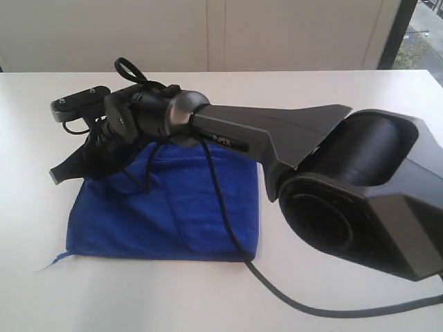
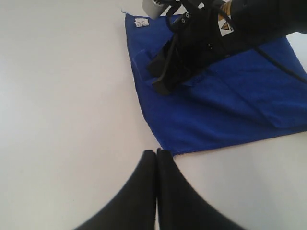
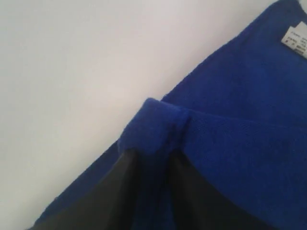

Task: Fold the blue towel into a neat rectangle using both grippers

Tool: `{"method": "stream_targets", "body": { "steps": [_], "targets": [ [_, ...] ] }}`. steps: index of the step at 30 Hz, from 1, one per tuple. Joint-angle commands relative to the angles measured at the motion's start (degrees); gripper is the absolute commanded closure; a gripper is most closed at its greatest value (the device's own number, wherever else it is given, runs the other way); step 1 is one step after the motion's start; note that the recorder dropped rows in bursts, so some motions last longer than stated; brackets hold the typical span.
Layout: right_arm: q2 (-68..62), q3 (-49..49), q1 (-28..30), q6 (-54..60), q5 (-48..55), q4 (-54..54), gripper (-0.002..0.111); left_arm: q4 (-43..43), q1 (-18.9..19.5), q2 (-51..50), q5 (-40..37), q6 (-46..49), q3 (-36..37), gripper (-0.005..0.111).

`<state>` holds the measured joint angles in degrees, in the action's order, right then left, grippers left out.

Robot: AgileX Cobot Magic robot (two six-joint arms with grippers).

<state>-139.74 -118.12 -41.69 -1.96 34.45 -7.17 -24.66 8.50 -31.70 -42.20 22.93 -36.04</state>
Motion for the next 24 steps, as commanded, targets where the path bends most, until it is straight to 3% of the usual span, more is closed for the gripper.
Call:
{"method": "stream_targets", "body": {
  "steps": [1,7,13,15,24],
  "targets": [
    [2.1,-0.1,0.0,0.3,-0.4,-0.5,0.057,-0.6,0.1,0.4,-0.8,0.0,0.3,0.107],
    [9.0,-0.1,3.1,0.9,15.6,1.5,0.059,-0.6,0.1,0.4,-0.8,0.0,0.3,0.107],
    [12.9,0.4,13.0,14.3,27.2,1.5,0.099,-0.6,0.1,0.4,-0.8,0.0,0.3,0.107],
    [11.7,2.0,16.2,17.4,28.0,1.5,0.108,-0.6,0.1,0.4,-0.8,0.0,0.3,0.107],
    [5.0,5.6,21.9,19.6,17.7,4.0,0.108,-0.6,0.1,0.4,-0.8,0.0,0.3,0.107]
  ]
}}
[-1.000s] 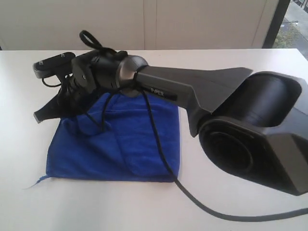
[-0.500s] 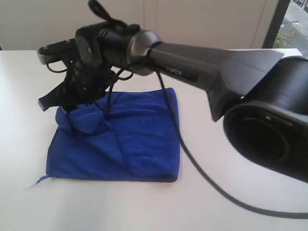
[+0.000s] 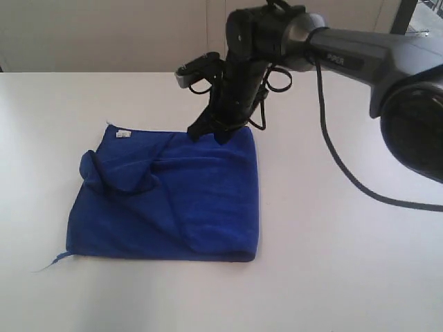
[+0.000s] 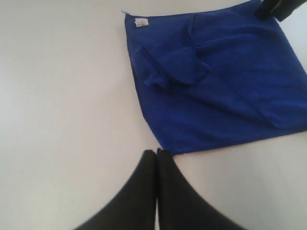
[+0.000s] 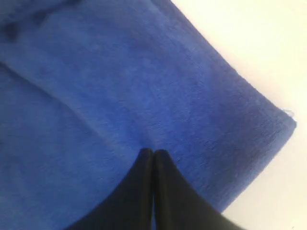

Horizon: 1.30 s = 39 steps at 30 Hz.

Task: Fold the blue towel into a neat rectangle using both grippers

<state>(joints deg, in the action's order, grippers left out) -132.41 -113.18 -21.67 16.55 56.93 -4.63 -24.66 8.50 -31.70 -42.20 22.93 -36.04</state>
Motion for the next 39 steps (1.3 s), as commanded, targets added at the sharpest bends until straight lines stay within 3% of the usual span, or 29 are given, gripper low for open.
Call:
{"method": "stream_targets", "body": {
  "steps": [1,10,23,27,39],
  "targets": [
    [-3.2,0.7,2.1,1.1,-5.8,1.7,0.108,-0.6,0.1,0.4,-0.8,0.0,0.3,0.107],
    [-7.2,0.7,5.4,-2.2,-11.4,2.0,0.108,-0.6,0.1,0.4,-0.8,0.0,0.3,0.107],
    [-8.2,0.7,9.6,-20.7,13.0,9.3,0.108,-0.6,0.1,0.4,-0.8,0.0,0.3,0.107],
    [-7.9,1.0,9.6,-21.0,13.0,9.4,0.108,-0.6,0.1,0.4,-0.8,0.0,0.3,0.107],
    [-0.2,15.9,9.4,-21.2,13.0,9.1,0.108,-0.6,0.1,0.4,-0.8,0.0,0.3,0.107]
  ]
}}
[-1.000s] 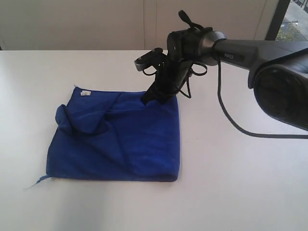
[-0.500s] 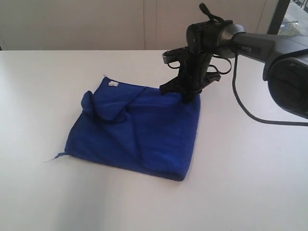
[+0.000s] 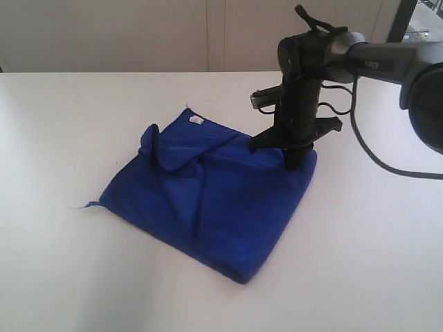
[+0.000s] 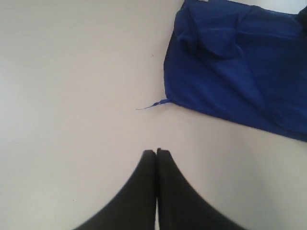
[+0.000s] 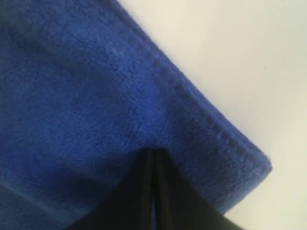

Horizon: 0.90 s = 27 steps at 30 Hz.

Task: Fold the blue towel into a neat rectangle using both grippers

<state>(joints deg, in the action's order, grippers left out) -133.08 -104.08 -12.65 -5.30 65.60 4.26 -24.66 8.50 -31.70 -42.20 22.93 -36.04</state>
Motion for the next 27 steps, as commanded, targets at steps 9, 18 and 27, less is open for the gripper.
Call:
{"method": "stream_targets", "body": {
  "steps": [9,18,27],
  "targets": [
    [9.7,23.7,-1.4,0.8,1.7,-0.6,0.108,-0.6,0.1,0.4,-0.8,0.0,0.3,0.107],
    [18.6,32.1,-4.9,0.6,-3.5,-0.8,0.108,-0.6,0.1,0.4,-0.8,0.0,0.3,0.107],
    [29.6,29.7,-9.5,3.9,-13.6,-4.6,0.108,-0.6,0.1,0.4,-0.8,0.0,0.3,0.107]
  ]
}}
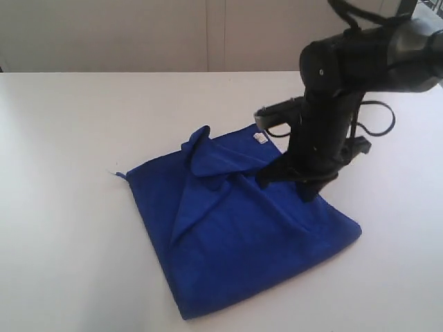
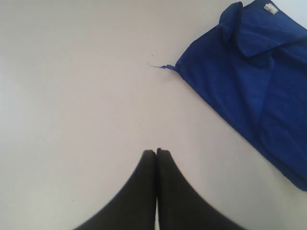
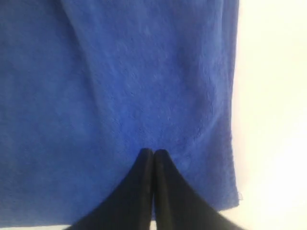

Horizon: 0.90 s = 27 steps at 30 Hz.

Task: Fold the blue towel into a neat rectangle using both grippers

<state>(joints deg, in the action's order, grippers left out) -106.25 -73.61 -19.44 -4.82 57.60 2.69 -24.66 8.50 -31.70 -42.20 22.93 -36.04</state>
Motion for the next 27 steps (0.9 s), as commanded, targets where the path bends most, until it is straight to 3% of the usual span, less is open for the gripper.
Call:
{"method": "stream_targets", "body": {
  "steps": [1,6,12,27],
  "targets": [
    [2.7,-1.2,-3.8,4.8,-7.2,-4.7,0.108,-0.6,0.1,0.4,-0.8,0.0,0.3,0.107],
    [0.1,-3.2,-9.8,10.5,-12.7,-12.7,0.108,-0.6,0.1,0.4,-0.8,0.0,0.3,0.107],
    [-9.0,-9.5,-15.4,11.0,-14.0,-13.4,0.108,-0.6,0.1,0.4,-0.8,0.0,0.3,0.107],
    [-23.3,-20.4,-16.5,7.1,-18.0,-13.3,0.108,-0.6,0.1,0.4,-0.8,0.0,0.3,0.107]
  ]
}}
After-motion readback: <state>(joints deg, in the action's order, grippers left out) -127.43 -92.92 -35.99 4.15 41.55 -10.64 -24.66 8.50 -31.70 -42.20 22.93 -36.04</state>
